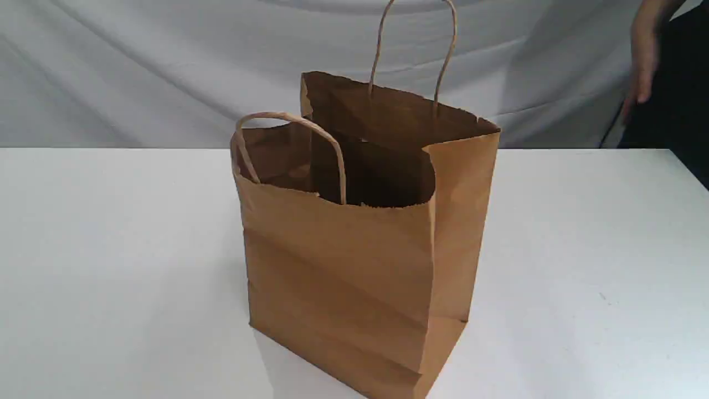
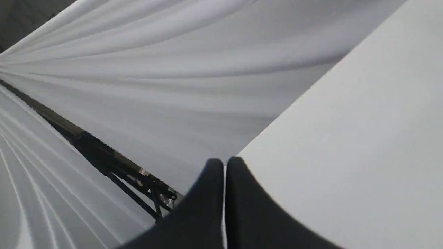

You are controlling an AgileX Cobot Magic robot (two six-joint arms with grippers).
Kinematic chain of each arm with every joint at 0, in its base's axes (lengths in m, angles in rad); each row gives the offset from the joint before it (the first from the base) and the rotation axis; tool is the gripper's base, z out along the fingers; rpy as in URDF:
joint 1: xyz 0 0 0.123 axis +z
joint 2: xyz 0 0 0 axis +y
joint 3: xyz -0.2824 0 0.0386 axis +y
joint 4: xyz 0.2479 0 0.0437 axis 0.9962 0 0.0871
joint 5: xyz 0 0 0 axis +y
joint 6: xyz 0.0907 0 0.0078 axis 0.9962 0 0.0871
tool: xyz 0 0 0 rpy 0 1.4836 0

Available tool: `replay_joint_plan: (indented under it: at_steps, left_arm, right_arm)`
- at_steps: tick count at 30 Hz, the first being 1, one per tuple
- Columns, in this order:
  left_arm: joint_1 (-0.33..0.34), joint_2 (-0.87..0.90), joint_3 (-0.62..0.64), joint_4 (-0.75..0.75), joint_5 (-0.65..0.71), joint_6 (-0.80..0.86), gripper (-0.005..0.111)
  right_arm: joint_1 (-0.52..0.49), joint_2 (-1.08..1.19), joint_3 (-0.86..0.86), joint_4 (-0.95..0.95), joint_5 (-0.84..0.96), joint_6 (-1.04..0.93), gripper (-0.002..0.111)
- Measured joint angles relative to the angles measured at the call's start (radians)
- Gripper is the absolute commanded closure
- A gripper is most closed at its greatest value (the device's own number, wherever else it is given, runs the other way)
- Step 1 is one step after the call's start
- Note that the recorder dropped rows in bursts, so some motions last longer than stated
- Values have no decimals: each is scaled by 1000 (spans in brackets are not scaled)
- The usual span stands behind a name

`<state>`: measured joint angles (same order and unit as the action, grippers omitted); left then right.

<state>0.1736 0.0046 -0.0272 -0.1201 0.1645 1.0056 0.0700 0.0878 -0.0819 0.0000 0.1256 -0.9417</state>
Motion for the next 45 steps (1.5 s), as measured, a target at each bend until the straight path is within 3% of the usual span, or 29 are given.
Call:
replay_joint_plan:
  at_steps: [6,27,41,45]
  left_arm:
    - [0,0,23,27,23,0,107]
    - [0,0,23,120,29,0,107]
    - [0,0,23,120,29,0,107]
    - [0,0,23,24,51,-7,107]
  right_arm:
    - [0,-74,74,-32,2,0,108]
    - [0,-81,78,-81,23,0,108]
    - [0,-81,78,-81,23,0,108]
    - [0,-81,78,-81,23,0,108]
